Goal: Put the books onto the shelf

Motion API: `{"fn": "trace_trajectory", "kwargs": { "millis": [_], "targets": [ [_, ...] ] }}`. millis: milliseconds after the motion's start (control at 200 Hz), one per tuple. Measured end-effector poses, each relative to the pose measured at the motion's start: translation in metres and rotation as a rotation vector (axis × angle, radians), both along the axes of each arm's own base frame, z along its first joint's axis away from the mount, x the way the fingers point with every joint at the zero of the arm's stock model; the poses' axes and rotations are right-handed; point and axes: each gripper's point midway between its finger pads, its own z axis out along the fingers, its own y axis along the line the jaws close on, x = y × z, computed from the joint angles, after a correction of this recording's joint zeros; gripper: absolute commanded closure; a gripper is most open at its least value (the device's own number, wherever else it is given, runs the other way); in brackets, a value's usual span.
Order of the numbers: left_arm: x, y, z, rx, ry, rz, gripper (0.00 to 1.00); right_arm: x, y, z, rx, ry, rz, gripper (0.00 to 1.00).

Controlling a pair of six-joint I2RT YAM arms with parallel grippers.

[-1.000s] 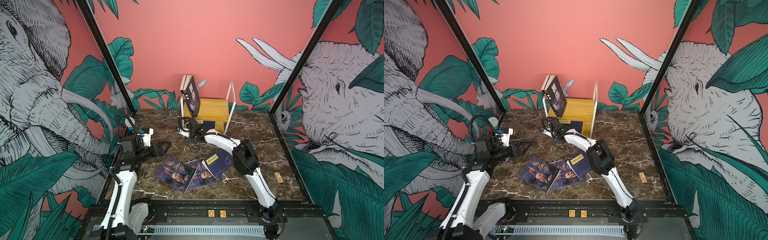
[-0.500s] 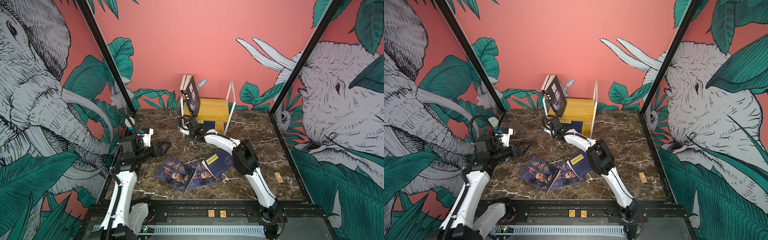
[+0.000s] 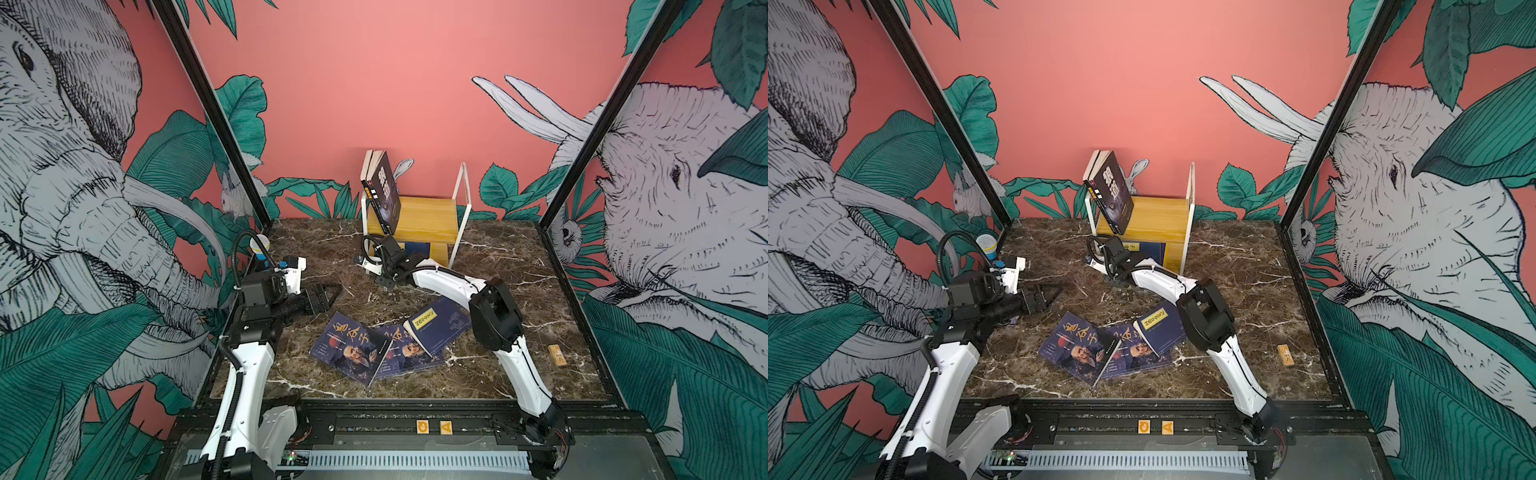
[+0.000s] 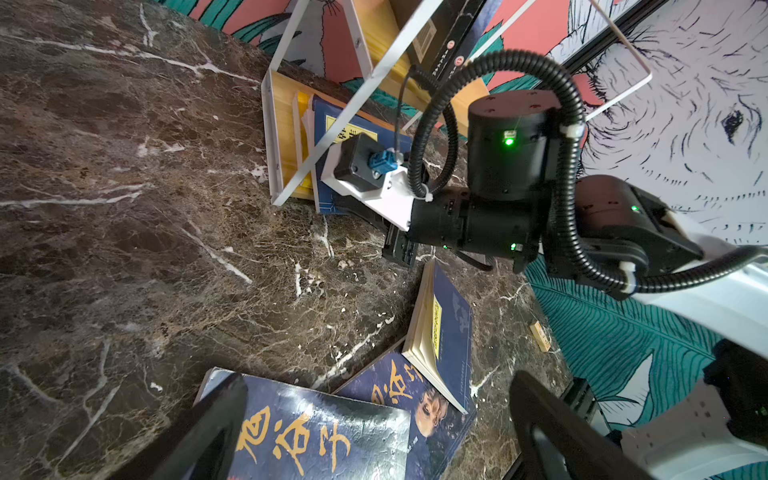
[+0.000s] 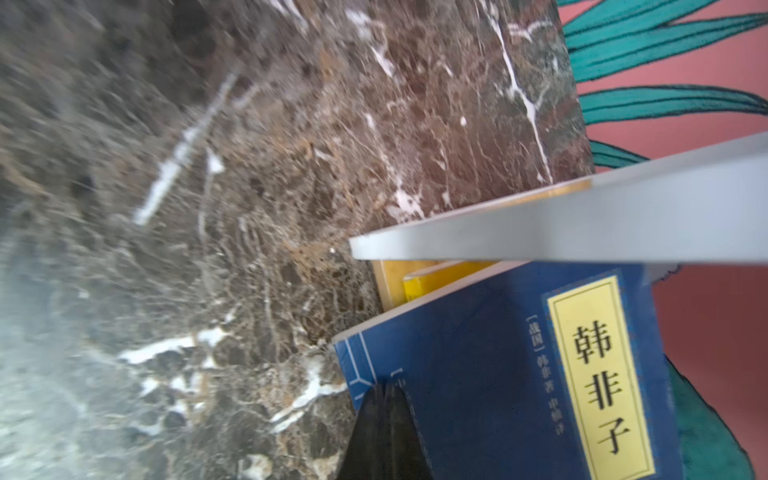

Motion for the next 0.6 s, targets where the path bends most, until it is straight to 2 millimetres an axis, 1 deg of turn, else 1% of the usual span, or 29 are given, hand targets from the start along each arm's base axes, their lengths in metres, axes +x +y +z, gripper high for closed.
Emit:
{"fn": "trace_trajectory", "kwargs": {
  "millis": [155, 340, 465, 600],
  "targets": [
    [-0.001, 0.000, 0.000, 0.000, -0.001, -0.001, 0.01, -0.005, 0.002, -0.001, 0.014, 0.032, 0.012, 1.00],
    [-0.001, 0.000, 0.001, -0.001, -0.004, -0.003, 0.01, -0.007, 0.007, 0.005, 0.036, 0.042, 0.022, 1.00],
    [-0.002, -0.001, 0.001, -0.002, -0.004, -0.003, 0.01, -0.017, 0.011, 0.000, 0.044, 0.082, 0.068, 1.00],
    [-0.002, -0.001, 0.001, -0.003, -0.004, -0.005, 0.01, -0.023, 0.011, -0.008, 0.020, 0.088, 0.099, 1.00]
  ]
}}
